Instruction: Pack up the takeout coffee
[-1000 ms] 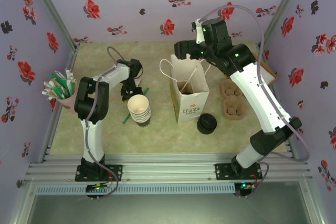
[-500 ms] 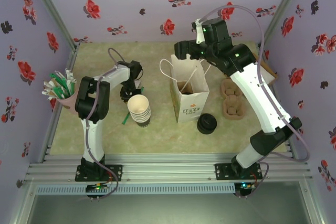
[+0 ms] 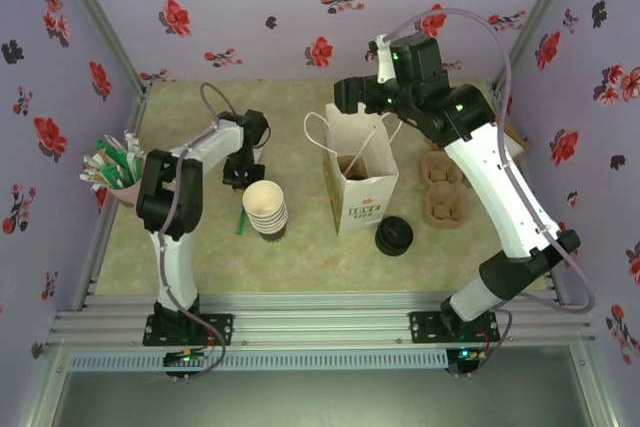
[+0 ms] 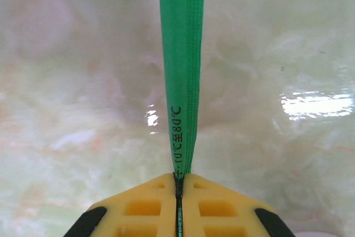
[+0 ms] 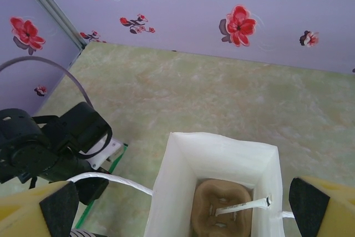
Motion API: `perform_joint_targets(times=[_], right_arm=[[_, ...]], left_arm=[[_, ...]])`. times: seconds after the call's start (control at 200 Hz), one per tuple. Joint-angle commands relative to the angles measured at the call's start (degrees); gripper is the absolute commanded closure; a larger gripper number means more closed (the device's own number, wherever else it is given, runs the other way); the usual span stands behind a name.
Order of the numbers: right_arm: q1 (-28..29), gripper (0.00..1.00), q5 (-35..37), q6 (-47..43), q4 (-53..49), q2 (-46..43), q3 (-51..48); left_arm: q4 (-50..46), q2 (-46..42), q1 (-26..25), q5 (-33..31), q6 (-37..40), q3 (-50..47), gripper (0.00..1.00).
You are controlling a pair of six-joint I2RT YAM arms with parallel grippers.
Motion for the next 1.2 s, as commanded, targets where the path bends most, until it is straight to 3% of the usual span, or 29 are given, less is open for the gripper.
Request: perform_joint_targets(times=[0.0,0.21,0.385,0.81,1.195], right_arm=[[-0.34,0.01,-0.96,0.89,-0.07,-2.31,0.66],[-0.26,0.01,-1.51,1.24,0.07,-2.89,-0.05],[-0.28,0.01,-2.75,1.27,0.10,-3.13,-0.64],[-0.26,0.01,-3.24,2.68,3.83,-8.93,-11.07],[-0.65,0.01,-3.40,3.01,10.27,-17.24,-26.01]], left_arm=[[-3.72,-5.23,0.95,-3.00,-0.21,2.90,0.91],[-9.79,-13.22,3.70,-8.05,0.26,8.72,0.90],[-11.36,-20.58,8.94,-14.37,1.24,15.20,0.87],[0.68,-30.37,25.69,-15.41,8.33,24.01,0.89],[26.42,-34.28,33.48,-17.37,15.91,14.43,0.91]])
